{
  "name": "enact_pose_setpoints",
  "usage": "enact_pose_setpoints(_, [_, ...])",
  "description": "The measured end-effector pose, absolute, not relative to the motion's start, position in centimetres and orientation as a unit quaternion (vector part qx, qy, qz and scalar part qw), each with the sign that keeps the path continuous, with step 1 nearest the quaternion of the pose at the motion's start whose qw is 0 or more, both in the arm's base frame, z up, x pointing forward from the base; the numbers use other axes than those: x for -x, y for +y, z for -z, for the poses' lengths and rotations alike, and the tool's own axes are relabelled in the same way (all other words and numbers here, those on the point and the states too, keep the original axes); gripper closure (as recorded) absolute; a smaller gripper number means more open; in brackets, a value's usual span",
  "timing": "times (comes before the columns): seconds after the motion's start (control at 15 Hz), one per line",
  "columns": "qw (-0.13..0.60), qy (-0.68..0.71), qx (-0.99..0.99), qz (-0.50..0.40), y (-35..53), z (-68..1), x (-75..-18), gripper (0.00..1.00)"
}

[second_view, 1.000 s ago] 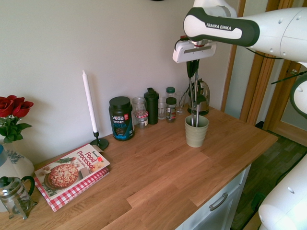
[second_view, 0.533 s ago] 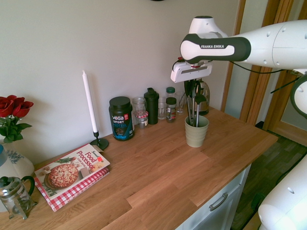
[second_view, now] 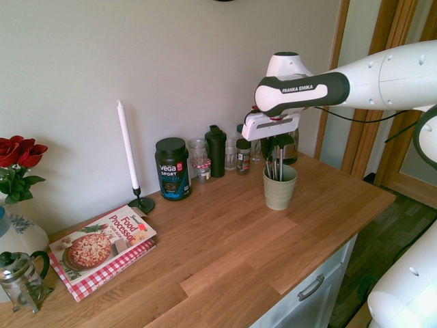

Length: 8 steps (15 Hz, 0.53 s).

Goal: Put the tongs back in the holder

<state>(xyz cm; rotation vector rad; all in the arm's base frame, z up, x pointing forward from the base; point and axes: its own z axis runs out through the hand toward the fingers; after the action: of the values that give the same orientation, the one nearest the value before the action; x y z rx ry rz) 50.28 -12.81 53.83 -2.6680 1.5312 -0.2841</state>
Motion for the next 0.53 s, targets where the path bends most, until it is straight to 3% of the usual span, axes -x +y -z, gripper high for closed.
enact_pose_setpoints(0.53, [0.027, 0.497, 0.863, 0.093, -12.9, -53.9, -49.7, 0.0])
